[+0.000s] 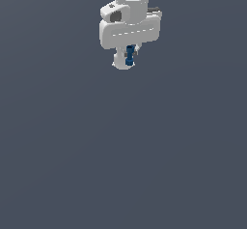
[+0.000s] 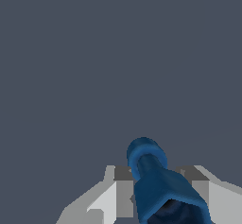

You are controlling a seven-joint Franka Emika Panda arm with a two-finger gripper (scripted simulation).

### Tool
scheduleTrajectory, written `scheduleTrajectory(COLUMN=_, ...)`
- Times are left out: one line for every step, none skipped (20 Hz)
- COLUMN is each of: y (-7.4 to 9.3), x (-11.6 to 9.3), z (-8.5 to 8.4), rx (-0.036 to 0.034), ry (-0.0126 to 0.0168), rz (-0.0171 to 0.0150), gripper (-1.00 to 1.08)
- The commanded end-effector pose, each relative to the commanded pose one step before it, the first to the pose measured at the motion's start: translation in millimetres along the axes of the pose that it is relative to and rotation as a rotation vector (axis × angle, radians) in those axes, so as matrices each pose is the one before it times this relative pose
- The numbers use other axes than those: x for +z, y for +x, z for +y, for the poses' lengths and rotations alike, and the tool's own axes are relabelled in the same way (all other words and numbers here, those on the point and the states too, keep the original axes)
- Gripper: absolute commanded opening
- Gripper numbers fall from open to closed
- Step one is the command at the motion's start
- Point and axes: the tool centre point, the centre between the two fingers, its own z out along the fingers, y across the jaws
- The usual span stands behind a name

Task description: Pick up the object and move it to a goal position.

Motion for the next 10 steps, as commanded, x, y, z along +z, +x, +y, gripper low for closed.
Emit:
scheduleTrajectory(y=-5.84, x=-13.66, z=0.08, rx=-0.00017, ry=0.00044, rz=-0.0011, gripper=-1.0)
scheduleTrajectory(y=-1.54, x=-4.19, z=0.11, rx=0.0004, ry=-0.0005, rz=-0.00024, gripper=-1.0)
scheduleTrajectory(y=-1.34, x=-3.71, z=0.13, rx=0.0, ry=0.0, rz=0.0, gripper=-1.0)
scheduleTrajectory(y=-1.11, x=-3.2, z=0.14, rx=0.0, ry=0.0, rz=0.0, gripper=-1.0)
scheduleTrajectory(y=-0.88, x=-2.69, z=0.14, rx=0.0, ry=0.0, rz=0.0, gripper=-1.0)
scheduleTrajectory(y=-0.67, x=-2.18, z=0.14, rx=0.0, ry=0.0, rz=0.0, gripper=-1.0)
scheduleTrajectory(y=-0.49, x=-1.69, z=0.12, rx=0.0, ry=0.0, rz=0.0, gripper=-1.0)
scheduleTrajectory(y=-0.32, x=-1.19, z=0.1, rx=0.0, ry=0.0, rz=0.0, gripper=-1.0)
scheduleTrajectory(y=-0.12, x=-0.69, z=-0.08, rx=0.00023, ry=-0.00061, rz=-0.00023, gripper=-1.0)
scheduleTrajectory(y=-0.06, x=-0.23, z=0.02, rx=0.0, ry=0.0, rz=0.0, gripper=-1.0)
